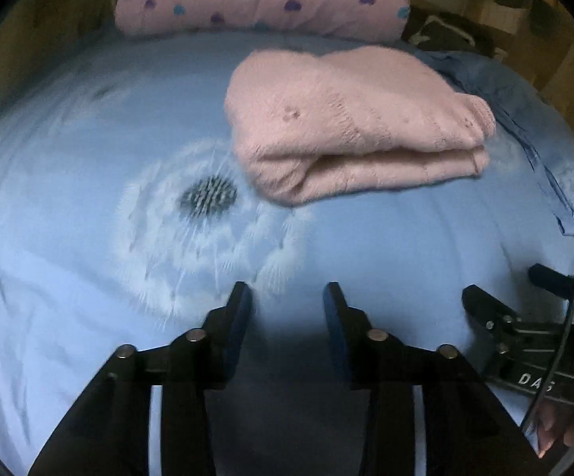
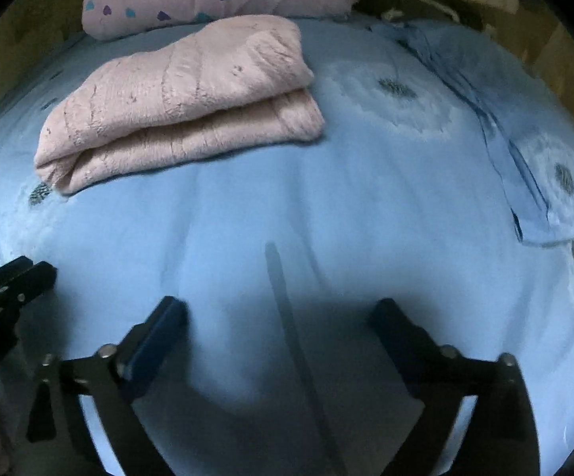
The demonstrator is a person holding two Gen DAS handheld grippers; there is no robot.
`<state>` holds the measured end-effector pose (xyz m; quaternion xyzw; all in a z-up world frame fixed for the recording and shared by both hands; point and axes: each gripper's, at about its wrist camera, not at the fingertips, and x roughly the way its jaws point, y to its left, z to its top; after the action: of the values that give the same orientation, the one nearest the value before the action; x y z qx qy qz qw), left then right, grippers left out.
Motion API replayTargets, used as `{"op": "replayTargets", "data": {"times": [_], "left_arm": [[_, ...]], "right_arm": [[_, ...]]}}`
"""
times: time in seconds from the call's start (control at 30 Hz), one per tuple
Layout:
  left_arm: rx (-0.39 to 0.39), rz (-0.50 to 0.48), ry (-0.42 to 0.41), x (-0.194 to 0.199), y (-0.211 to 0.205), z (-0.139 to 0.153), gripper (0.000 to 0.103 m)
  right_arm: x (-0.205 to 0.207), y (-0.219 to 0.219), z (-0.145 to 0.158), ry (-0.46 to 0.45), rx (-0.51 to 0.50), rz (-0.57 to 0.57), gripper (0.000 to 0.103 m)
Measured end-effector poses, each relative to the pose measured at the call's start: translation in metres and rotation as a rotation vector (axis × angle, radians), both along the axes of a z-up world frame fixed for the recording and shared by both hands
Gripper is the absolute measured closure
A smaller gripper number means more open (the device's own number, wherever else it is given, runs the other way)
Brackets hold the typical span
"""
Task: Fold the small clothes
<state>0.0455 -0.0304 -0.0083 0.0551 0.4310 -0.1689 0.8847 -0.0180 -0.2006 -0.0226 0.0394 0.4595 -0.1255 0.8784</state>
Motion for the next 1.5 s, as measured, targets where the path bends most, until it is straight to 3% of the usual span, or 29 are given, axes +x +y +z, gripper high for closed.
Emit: {"op": "replayTargets", "data": {"times": [0.17, 0.47, 1.5], "left_arm": [[0.039, -0.050, -0.016, 0.005, -0.014, -0.004, 0.050], [-0.018, -0.076, -0.002, 0.010, -0.007, -0.007, 0.035], [-0.022, -0.078, -0.001, 0.009, -0.007, -0.007, 0.034]], "right_arm": [[0.004, 0.000, -0.002, -0.034, 0.003, -0.019, 0.000], [0.007, -0.003, -0.003, -0.057, 0.013, -0.025, 0.000], [0.007, -0.005, -0.003, -0.058, 0.016, -0.025, 0.000]]}}
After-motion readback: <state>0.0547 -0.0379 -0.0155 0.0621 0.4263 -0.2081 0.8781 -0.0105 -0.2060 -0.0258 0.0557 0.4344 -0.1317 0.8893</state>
